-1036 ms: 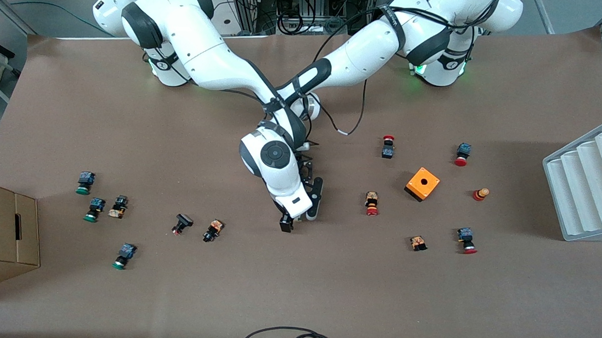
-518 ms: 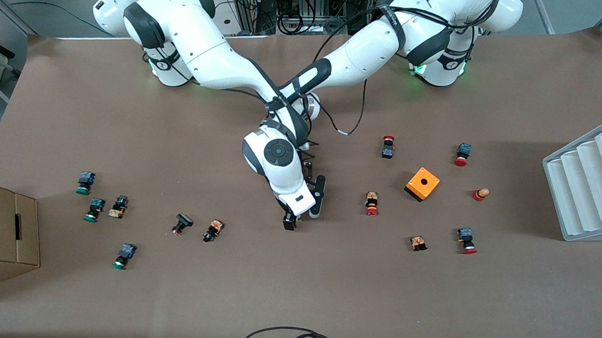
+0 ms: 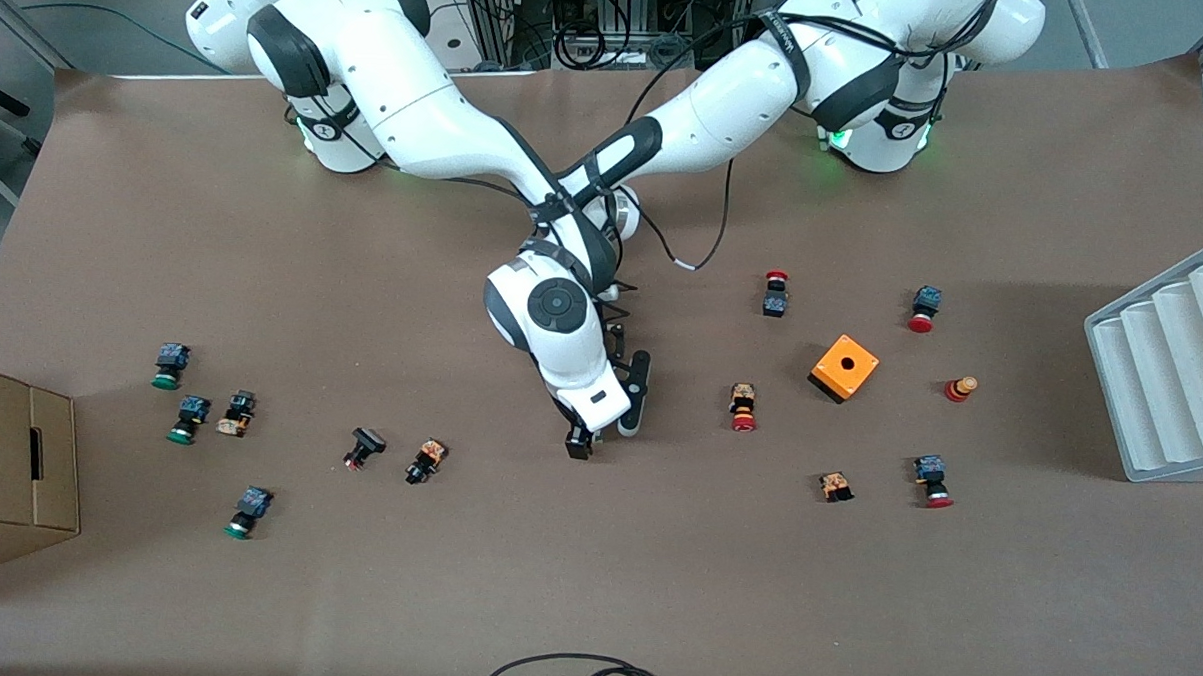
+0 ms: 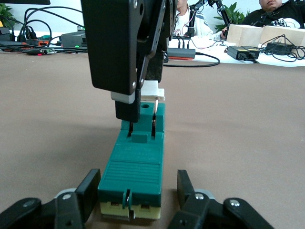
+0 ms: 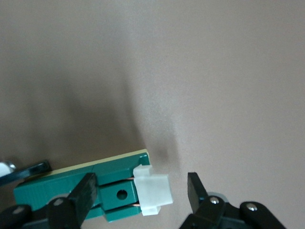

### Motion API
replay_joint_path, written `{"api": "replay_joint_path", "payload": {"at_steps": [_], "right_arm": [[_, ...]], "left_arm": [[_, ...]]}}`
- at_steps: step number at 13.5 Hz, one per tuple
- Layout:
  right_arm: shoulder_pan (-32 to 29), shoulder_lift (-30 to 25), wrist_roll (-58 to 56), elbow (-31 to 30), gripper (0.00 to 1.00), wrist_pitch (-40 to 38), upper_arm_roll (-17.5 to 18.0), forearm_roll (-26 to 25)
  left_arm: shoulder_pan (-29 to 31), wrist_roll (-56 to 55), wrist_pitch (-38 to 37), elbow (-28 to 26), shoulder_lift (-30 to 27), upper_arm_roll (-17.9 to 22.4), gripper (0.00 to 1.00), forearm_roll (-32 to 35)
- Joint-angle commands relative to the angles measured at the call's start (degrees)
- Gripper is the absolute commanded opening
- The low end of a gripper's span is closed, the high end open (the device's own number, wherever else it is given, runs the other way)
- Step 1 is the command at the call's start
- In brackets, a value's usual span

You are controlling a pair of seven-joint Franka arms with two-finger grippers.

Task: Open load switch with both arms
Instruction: 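Press the white handle down with the right gripper fingertips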

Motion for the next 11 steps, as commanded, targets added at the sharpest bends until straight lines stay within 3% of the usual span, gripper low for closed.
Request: {"api": "replay_joint_path", "payload": {"at_steps": [1, 11], "right_arm": [[0.5, 1.1, 0.2, 1.3, 0.83, 0.7, -0.6, -0.1], [0.9, 0.8, 0.2, 0.9, 0.77, 0.1, -0.6, 0.1]], "left_arm": [[-0.9, -0.8, -0.9, 0.9, 0.5, 0.5, 0.73, 0.1], [-0.9, -0.8, -0.9, 0.9, 0.5, 0.5, 0.73, 0.1]]}}
